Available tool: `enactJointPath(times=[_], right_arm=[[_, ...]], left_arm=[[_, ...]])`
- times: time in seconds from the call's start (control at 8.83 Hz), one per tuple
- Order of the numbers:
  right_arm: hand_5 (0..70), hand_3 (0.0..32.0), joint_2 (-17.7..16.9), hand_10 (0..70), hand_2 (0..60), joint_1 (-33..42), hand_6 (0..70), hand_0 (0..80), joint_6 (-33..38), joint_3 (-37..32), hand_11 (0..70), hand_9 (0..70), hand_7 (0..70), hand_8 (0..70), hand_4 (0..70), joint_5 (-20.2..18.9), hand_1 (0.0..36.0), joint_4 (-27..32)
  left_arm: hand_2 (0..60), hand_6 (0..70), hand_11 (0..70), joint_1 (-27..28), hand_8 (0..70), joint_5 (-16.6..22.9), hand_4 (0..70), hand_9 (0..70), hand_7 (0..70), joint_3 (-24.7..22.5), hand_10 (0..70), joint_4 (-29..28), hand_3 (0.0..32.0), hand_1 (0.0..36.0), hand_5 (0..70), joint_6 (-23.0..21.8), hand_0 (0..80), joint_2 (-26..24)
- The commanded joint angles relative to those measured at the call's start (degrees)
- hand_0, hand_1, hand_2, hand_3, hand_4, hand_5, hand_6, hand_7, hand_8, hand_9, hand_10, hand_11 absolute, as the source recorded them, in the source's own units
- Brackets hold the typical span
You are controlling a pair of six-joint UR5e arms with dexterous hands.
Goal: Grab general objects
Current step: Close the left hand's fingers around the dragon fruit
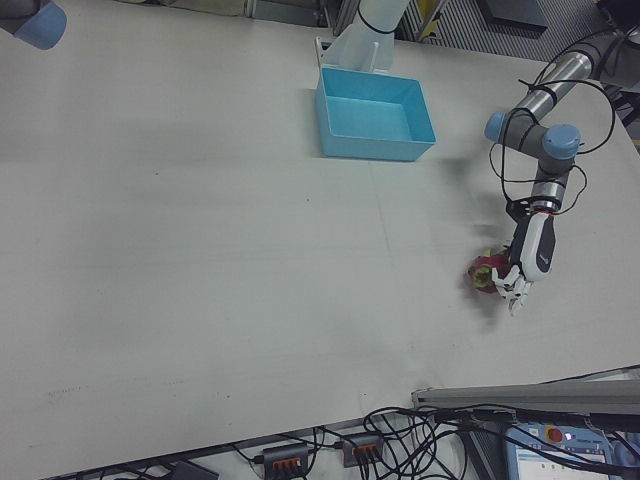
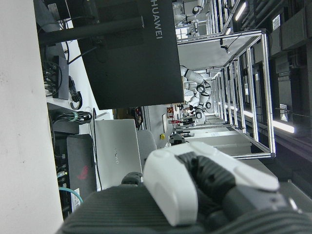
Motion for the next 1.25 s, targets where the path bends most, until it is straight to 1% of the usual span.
enactJointPath(times=[0.0, 0.11, 0.23, 0.34, 0.45, 0.57, 0.68, 0.79, 0.91, 1.02, 1.13], right_arm=[[0.0, 0.0, 0.0, 0.0, 0.0, 0.0, 0.0, 0.0, 0.0, 0.0, 0.0, 0.0, 0.0, 0.0, 0.0, -0.07, 0.0, 0.0], [0.0, 0.0, 0.0, 0.0, 0.0, 0.0, 0.0, 0.0, 0.0, 0.0, 0.0, 0.0, 0.0, 0.0, 0.0, -0.07, 0.0, 0.0], [0.0, 0.0, 0.0, 0.0, 0.0, 0.0, 0.0, 0.0, 0.0, 0.0, 0.0, 0.0, 0.0, 0.0, 0.0, 0.01, 0.0, 0.0], [0.0, 0.0, 0.0, 0.0, 0.0, 0.0, 0.0, 0.0, 0.0, 0.0, 0.0, 0.0, 0.0, 0.0, 0.0, 0.01, 0.0, 0.0], [0.0, 0.0, 0.0, 0.0, 0.0, 0.0, 0.0, 0.0, 0.0, 0.0, 0.0, 0.0, 0.0, 0.0, 0.0, -0.07, 0.0, 0.0], [0.0, 0.0, 0.0, 0.0, 0.0, 0.0, 0.0, 0.0, 0.0, 0.0, 0.0, 0.0, 0.0, 0.0, 0.0, -0.07, 0.0, 0.0], [0.0, 0.0, 0.0, 0.0, 0.0, 0.0, 0.0, 0.0, 0.0, 0.0, 0.0, 0.0, 0.0, 0.0, 0.0, -0.07, 0.0, 0.0], [0.0, 0.0, 0.0, 0.0, 0.0, 0.0, 0.0, 0.0, 0.0, 0.0, 0.0, 0.0, 0.0, 0.0, 0.0, 0.01, 0.0, 0.0], [0.0, 0.0, 0.0, 0.0, 0.0, 0.0, 0.0, 0.0, 0.0, 0.09, 0.0, 0.0, 0.0, 0.0, 0.0, 0.01, 0.0, 0.0], [0.0, 0.0, 0.0, 0.0, 0.0, 0.0, 0.0, 0.0, 0.0, 0.0, 0.0, 0.0, 0.0, 0.0, 0.0, -0.07, 0.0, 0.0], [0.0, 0.0, 0.0, 0.0, 0.0, 0.0, 0.0, 0.0, 0.0, 0.09, 0.0, 0.0, 0.0, 0.0, 0.0, 0.01, 0.0, 0.0]], left_arm=[[60.0, 10.6, 1.1, 0.27, 1.1, 0.03, 0.6, 15.2, 70.0, 2.49, 0.0, -0.2, 0.0, 36.0, 70.0, 0.0, 80.0, -1.85], [60.0, 12.9, 7.5, 0.27, 1.5, 0.12, 0.5, 16.3, 70.0, 2.59, 1.2, -0.2, 0.0, 36.0, 70.0, 0.0, 80.0, -1.95], [60.0, 17.9, 20.5, 0.27, 2.5, 0.12, 1.3, 18.2, 70.0, 2.59, 10.0, -0.11, 0.0, 36.0, 70.0, 0.0, 80.0, -1.95], [60.0, 22.8, 30.5, 0.27, 3.5, 0.03, 3.3, 18.6, 70.0, 2.59, 16.9, 0.06, 0.0, 36.0, 70.0, 0.0, 80.0, -1.95], [60.0, 33.8, 44.1, 0.27, 5.7, 0.03, 11.9, 18.6, 70.0, 2.59, 26.8, 0.24, 0.0, 36.0, 70.0, 0.0, 80.0, -1.95], [60.0, 48.3, 57.8, 0.27, 8.6, 0.03, 21.9, 18.6, 70.0, 2.59, 37.8, 0.33, 0.0, 36.0, 70.0, 0.0, 80.0, -2.03], [60.0, 63.6, 70.0, 0.18, 14.3, 0.03, 31.2, 20.2, 70.0, 2.59, 48.2, 0.5, 0.0, 36.0, 70.0, -0.09, 80.0, -2.04], [60.0, 70.0, 70.0, 0.18, 33.1, 0.03, 44.6, 40.4, 70.0, 2.59, 62.7, 0.59, 0.0, 36.0, 70.0, -0.17, 80.0, -2.04], [60.0, 70.0, 70.0, 0.18, 54.8, 0.03, 60.7, 69.2, 70.0, 2.51, 70.0, 0.68, 0.0, 36.0, 70.0, -0.17, 80.0, -2.04], [60.0, 70.0, 70.0, 0.18, 70.0, 0.03, 70.0, 70.0, 70.0, 2.51, 70.0, 0.68, 0.0, 36.0, 70.0, -0.17, 80.0, -2.04], [60.0, 70.0, 70.0, 0.18, 70.0, 0.03, 70.0, 70.0, 70.0, 2.42, 70.0, 0.76, 0.0, 36.0, 70.0, -0.26, 80.0, -2.12]])
